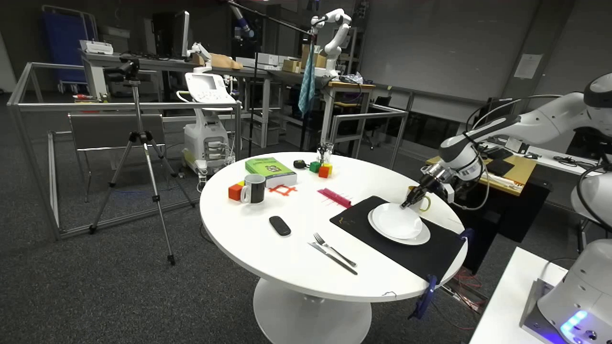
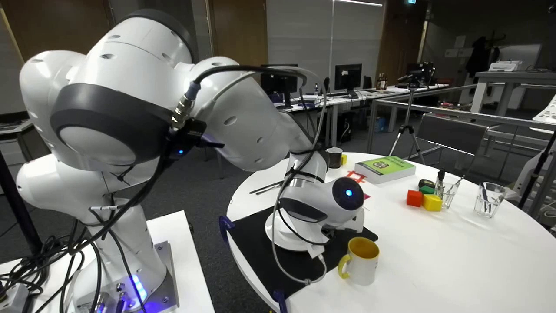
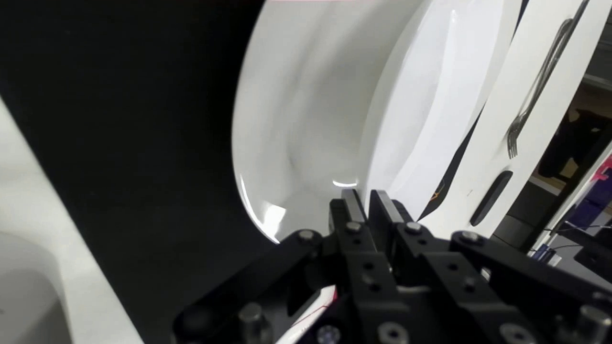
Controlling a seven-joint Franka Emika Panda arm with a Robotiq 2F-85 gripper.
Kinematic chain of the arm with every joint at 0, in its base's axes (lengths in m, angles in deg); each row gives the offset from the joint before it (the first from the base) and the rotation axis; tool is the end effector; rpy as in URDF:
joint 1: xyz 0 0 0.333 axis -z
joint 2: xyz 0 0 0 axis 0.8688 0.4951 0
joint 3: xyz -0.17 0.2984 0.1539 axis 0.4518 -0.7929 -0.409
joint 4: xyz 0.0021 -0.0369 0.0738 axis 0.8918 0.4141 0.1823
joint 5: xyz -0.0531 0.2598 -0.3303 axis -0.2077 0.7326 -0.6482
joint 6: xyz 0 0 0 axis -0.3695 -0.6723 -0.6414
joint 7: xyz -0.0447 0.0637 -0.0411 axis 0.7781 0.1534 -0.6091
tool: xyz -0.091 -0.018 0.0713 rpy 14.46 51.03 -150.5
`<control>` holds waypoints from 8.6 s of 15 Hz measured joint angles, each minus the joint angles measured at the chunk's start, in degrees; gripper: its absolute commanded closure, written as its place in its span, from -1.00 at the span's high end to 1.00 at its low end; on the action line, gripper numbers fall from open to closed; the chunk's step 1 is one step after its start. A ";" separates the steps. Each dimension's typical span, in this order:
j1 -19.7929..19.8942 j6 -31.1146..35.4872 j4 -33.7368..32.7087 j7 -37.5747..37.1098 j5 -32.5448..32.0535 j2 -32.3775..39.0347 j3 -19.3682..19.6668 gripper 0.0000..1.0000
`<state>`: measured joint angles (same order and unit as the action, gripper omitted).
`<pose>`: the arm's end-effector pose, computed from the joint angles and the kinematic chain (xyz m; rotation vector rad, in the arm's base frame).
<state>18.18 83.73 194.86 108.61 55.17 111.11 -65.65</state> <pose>0.5258 -0.2211 0.1625 -2.4732 -0.0014 -0.3966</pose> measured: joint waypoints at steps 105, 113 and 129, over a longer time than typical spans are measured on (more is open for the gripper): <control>-33.46 -16.43 1.80 13.63 70.88 -30.56 49.60 -0.98; -47.02 -16.43 -1.01 10.51 76.21 -28.39 64.28 -0.98; -53.21 -14.18 -13.45 1.41 88.90 -17.98 69.83 -0.98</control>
<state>-35.04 69.55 181.41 110.03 144.06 93.13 4.18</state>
